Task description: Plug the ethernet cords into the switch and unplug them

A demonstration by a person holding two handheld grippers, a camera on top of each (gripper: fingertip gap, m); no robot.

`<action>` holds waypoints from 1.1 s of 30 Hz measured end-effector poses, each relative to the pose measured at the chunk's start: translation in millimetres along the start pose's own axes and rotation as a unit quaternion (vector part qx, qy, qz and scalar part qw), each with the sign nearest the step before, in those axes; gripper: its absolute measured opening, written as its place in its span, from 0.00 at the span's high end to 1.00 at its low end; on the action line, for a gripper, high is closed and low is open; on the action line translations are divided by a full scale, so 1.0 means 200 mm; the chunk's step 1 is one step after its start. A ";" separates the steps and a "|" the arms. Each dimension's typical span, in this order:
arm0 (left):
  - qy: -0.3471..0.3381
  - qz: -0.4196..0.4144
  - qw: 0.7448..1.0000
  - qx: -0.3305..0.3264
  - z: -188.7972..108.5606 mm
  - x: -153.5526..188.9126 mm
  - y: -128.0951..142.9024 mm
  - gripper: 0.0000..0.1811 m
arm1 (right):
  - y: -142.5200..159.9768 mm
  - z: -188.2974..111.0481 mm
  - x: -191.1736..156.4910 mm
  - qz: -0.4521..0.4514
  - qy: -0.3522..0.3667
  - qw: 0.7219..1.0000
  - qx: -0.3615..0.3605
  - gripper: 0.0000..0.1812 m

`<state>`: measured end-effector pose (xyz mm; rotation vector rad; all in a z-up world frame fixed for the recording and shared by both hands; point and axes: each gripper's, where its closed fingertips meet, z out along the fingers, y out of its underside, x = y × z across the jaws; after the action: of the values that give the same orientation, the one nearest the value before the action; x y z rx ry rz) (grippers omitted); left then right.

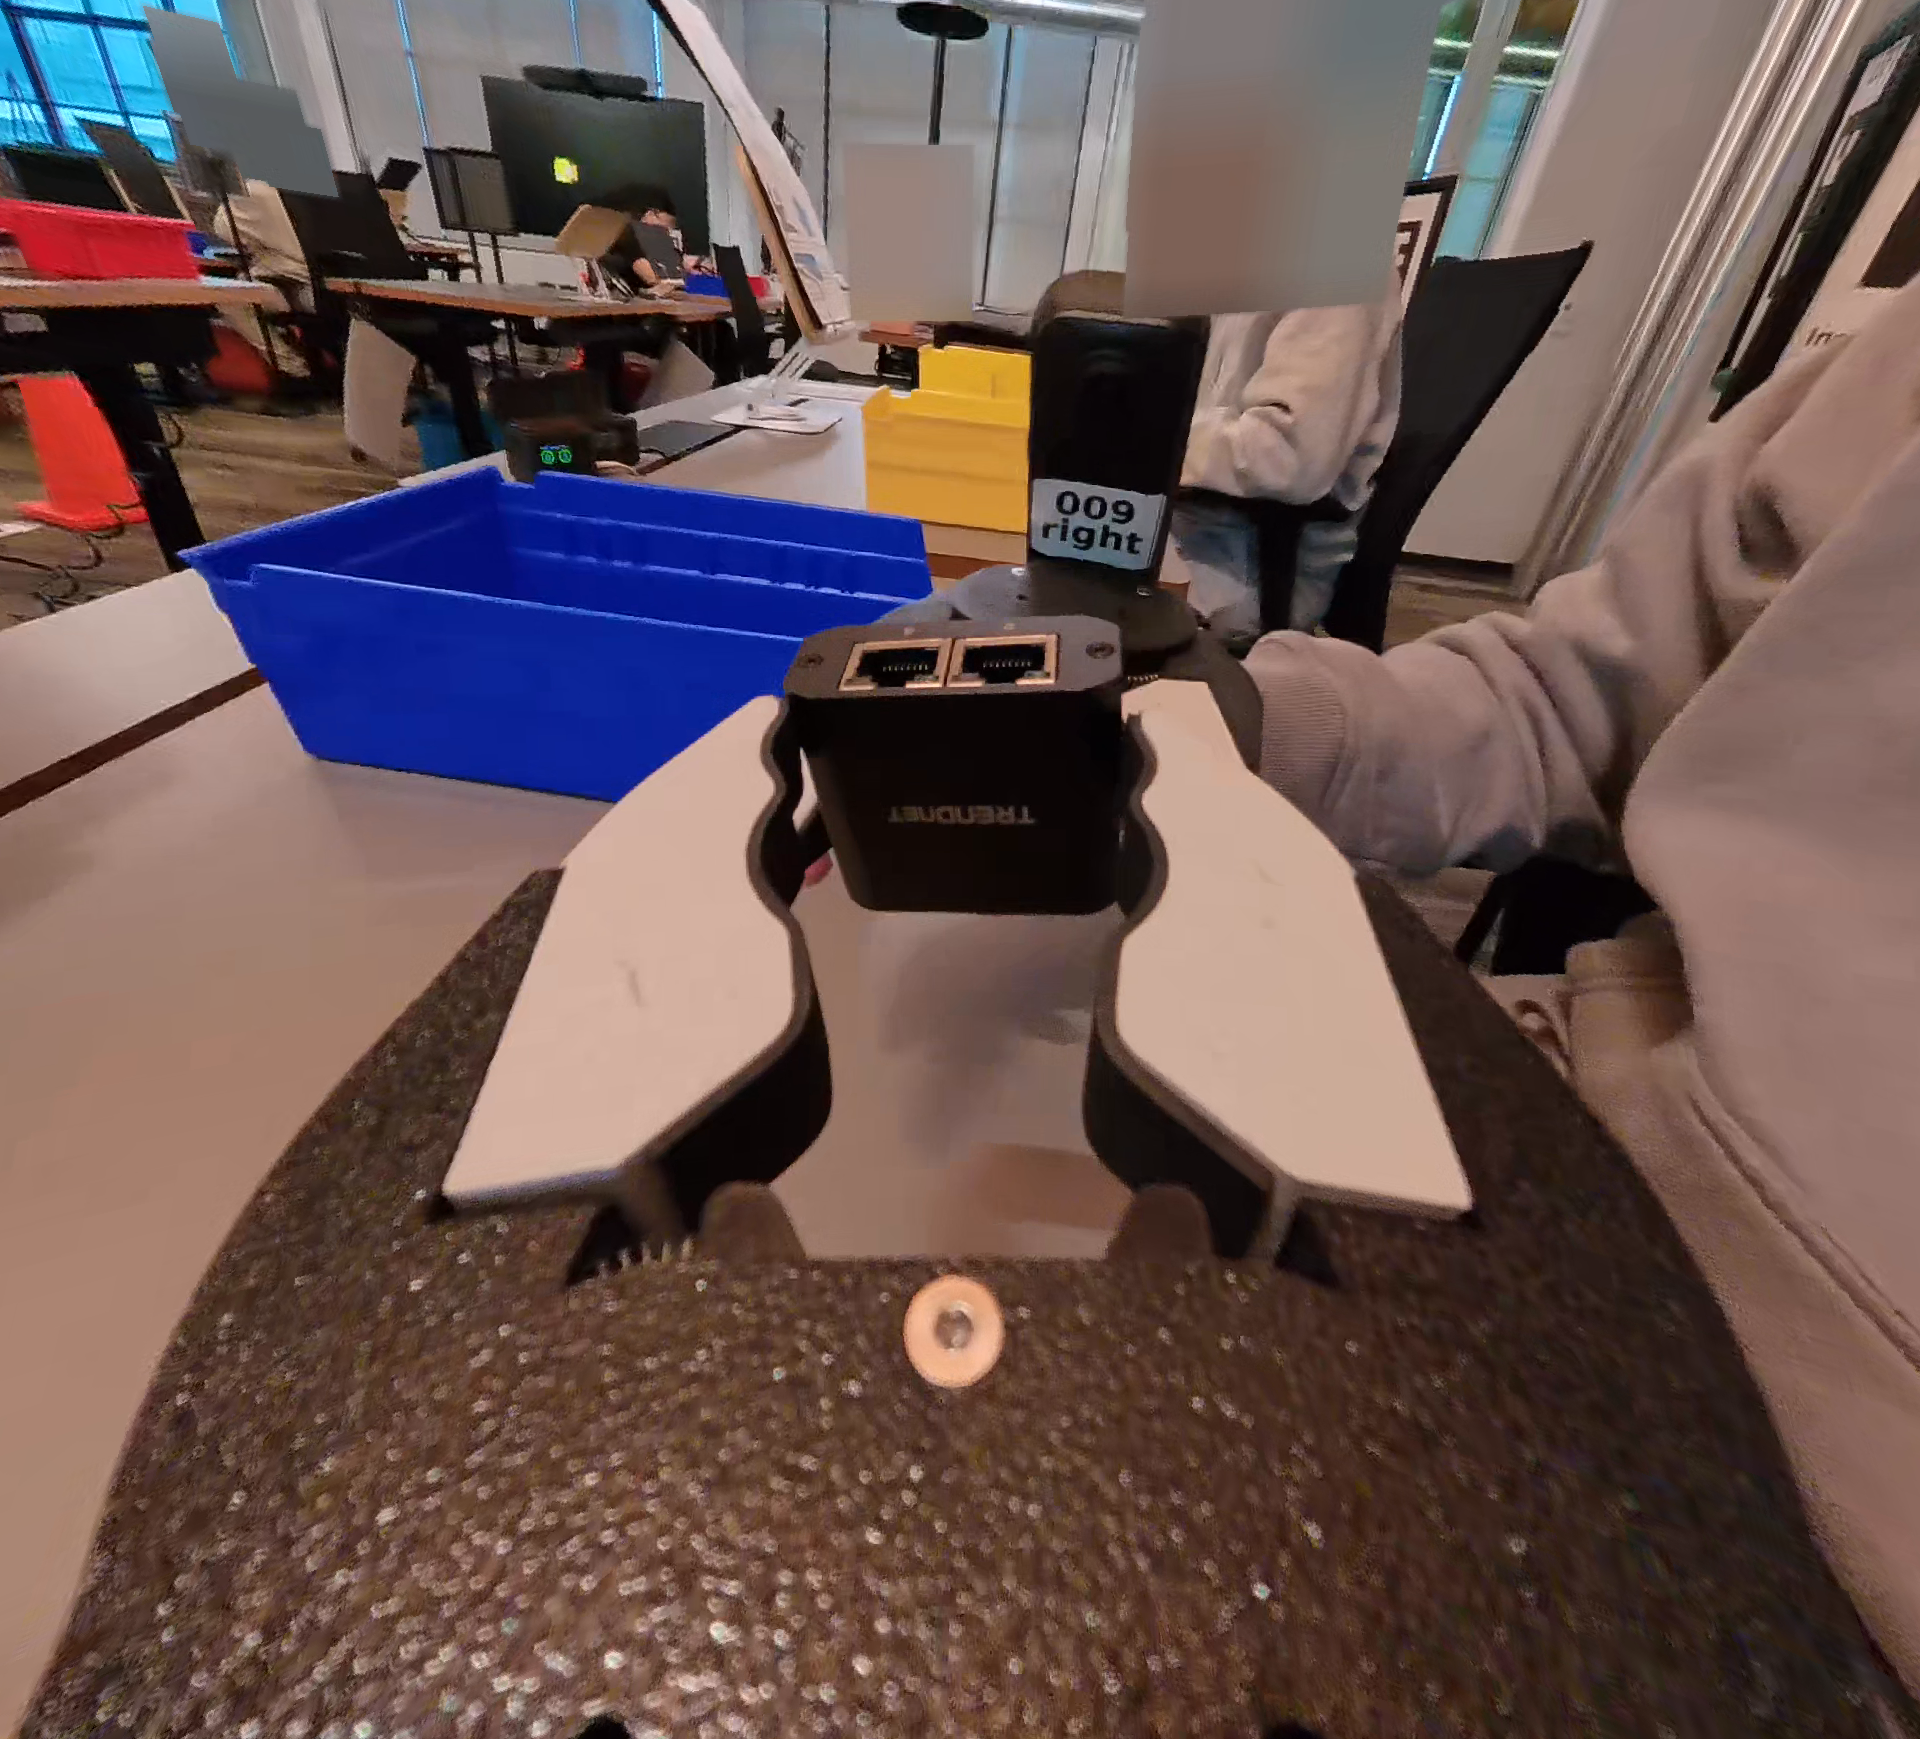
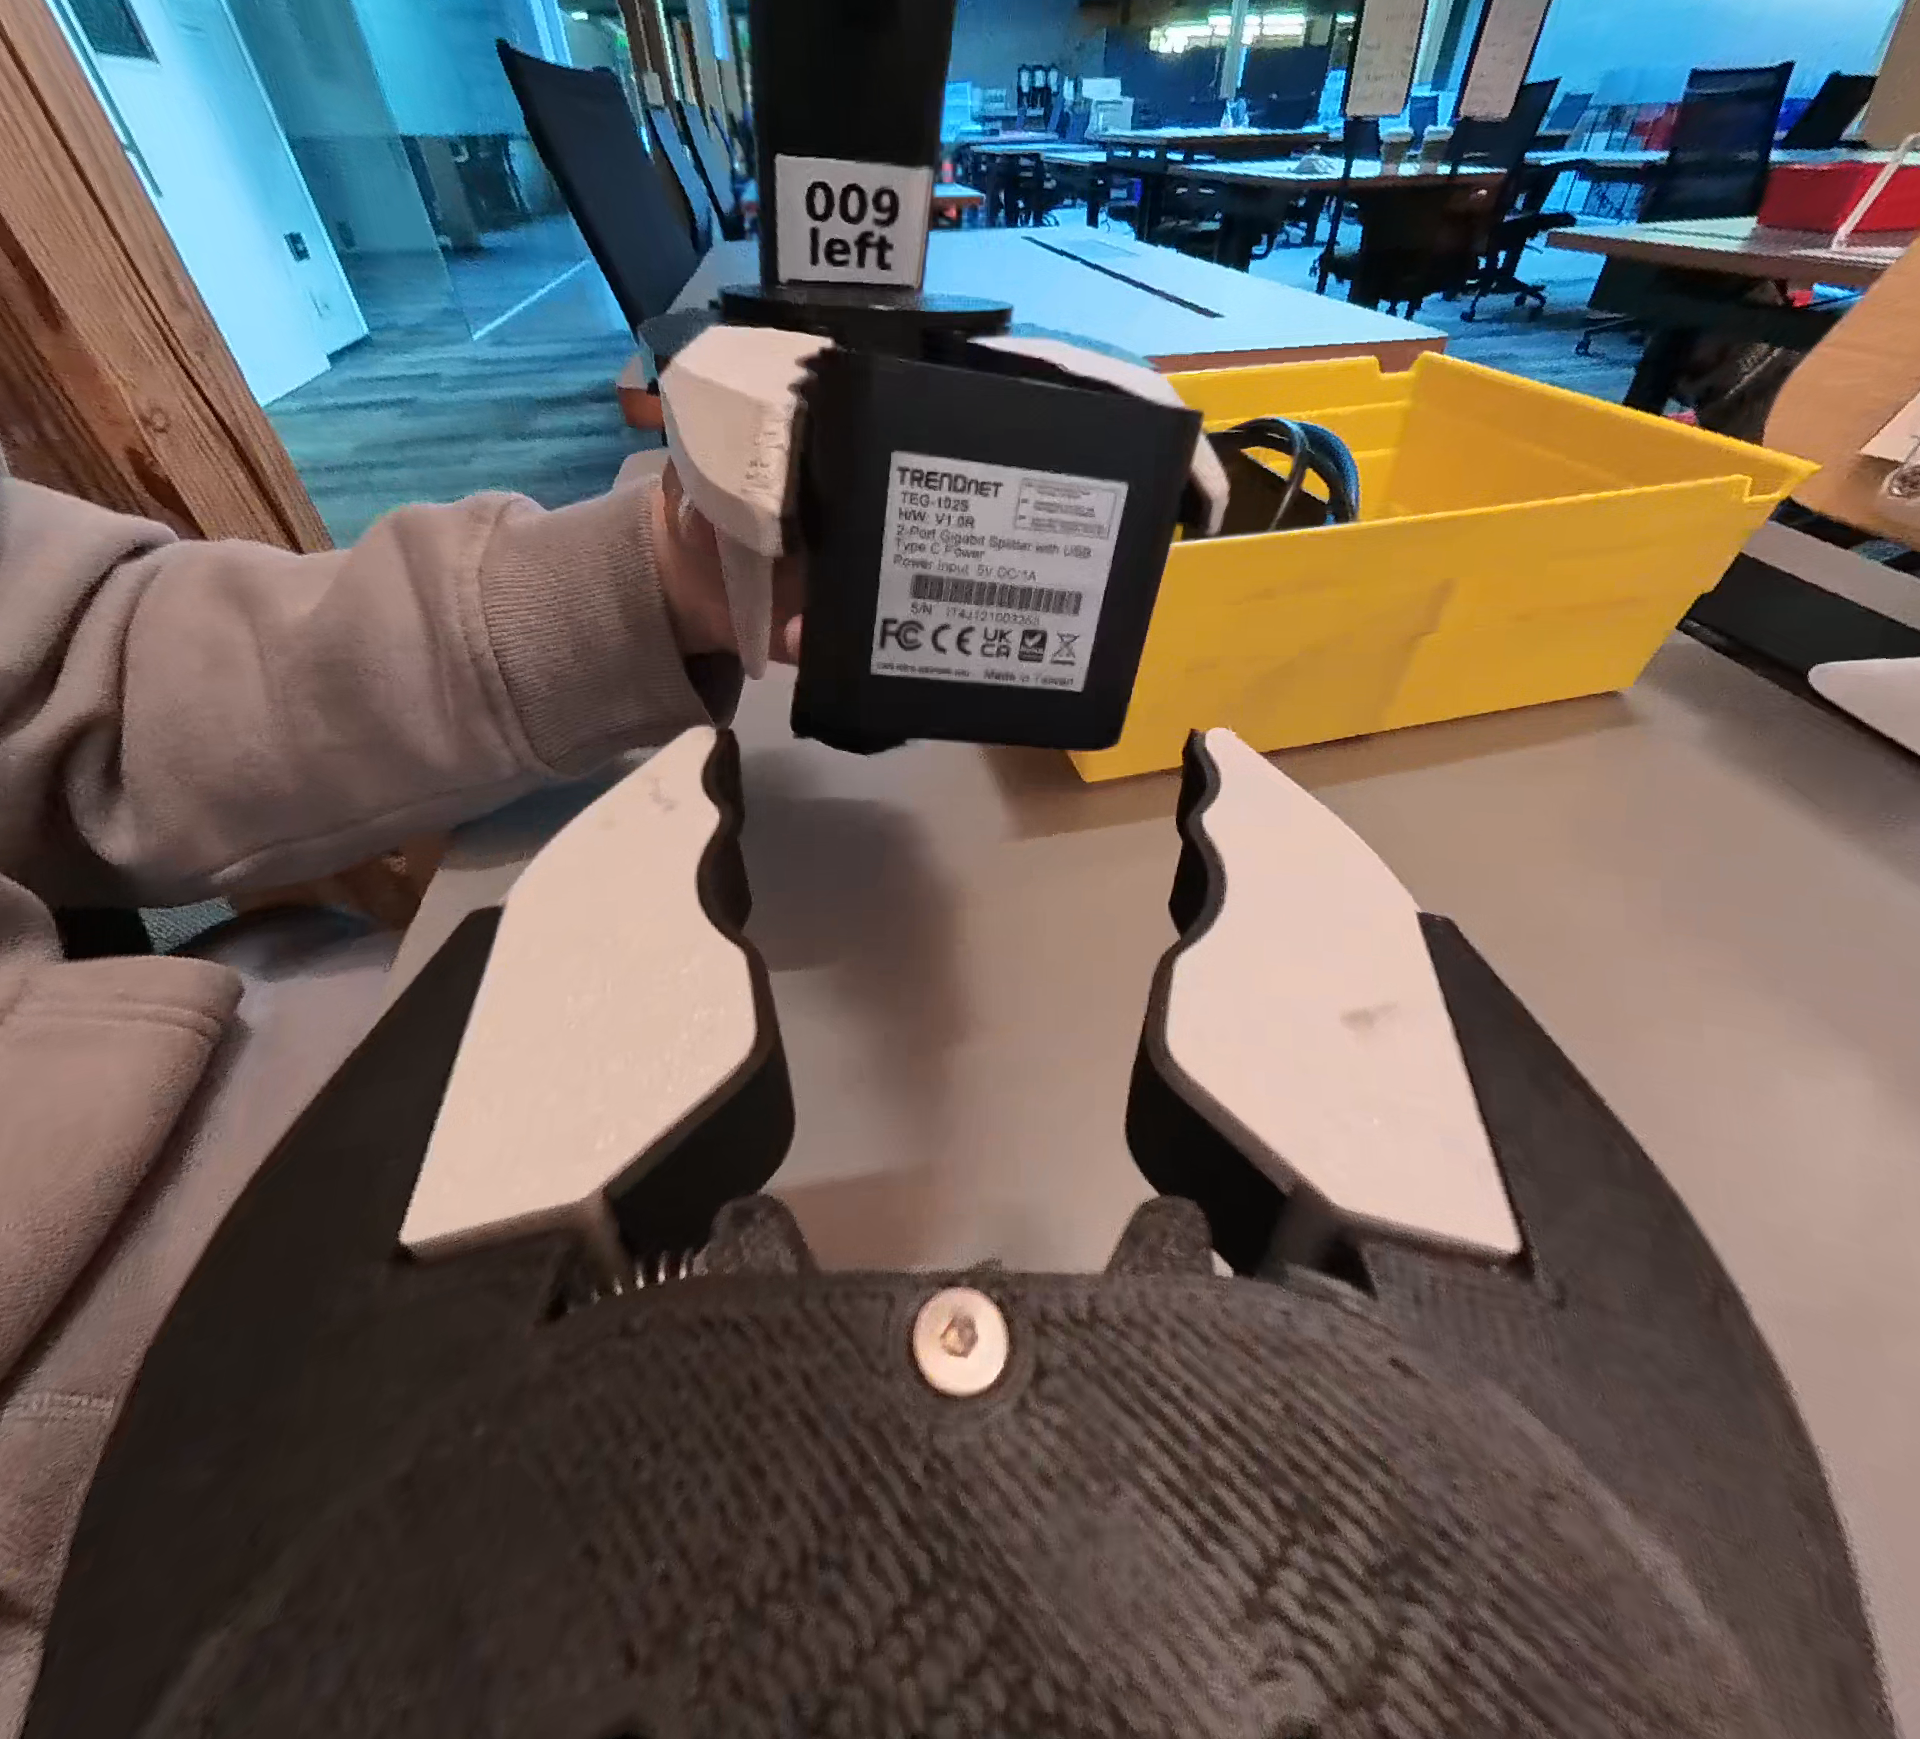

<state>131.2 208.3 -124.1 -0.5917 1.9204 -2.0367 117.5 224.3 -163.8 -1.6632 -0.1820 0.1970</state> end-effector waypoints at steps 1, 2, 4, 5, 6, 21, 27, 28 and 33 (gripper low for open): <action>-0.001 0.005 1.000 -0.007 0.00 0.00 0.01 0.68 | 0.00 0.00 0.00 -0.003 0.001 1.000 -0.005 0.56; 0.001 0.015 1.000 -0.014 0.01 0.01 0.02 0.68 | 0.01 0.00 0.00 -0.005 0.003 1.000 -0.009 0.56; 0.013 0.023 0.999 -0.021 0.02 0.04 0.03 0.68 | 0.00 0.01 -0.01 -0.010 0.001 1.000 -0.007 0.60; 0.016 0.024 0.999 -0.025 0.02 0.04 0.04 0.68 | 0.00 0.01 -0.02 -0.013 -0.001 1.000 -0.006 0.62; 0.013 0.026 0.999 -0.029 0.03 0.04 0.05 0.68 | 0.01 0.00 -0.01 -0.017 -0.001 1.000 -0.009 0.64; -0.160 -0.137 0.966 -0.148 -0.03 -0.09 0.06 0.60 | 0.05 -0.14 0.23 -0.237 0.187 0.938 -0.171 0.67; -0.189 -0.226 0.941 -0.170 0.02 -0.08 0.13 0.73 | 0.09 -0.13 0.24 -0.357 0.240 0.862 -0.268 0.67; -0.201 -0.222 0.937 -0.178 0.01 -0.10 0.16 0.76 | 0.11 -0.12 0.22 -0.363 0.225 0.860 -0.280 0.66; -0.164 -0.237 0.942 -0.171 0.02 -0.12 0.22 0.87 | 0.15 -0.13 0.23 -0.364 0.221 0.855 -0.295 0.67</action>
<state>150.2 213.2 -170.9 -1.5030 2.0711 -1.6873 168.9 207.7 -192.9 -2.0629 -0.5454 -0.8955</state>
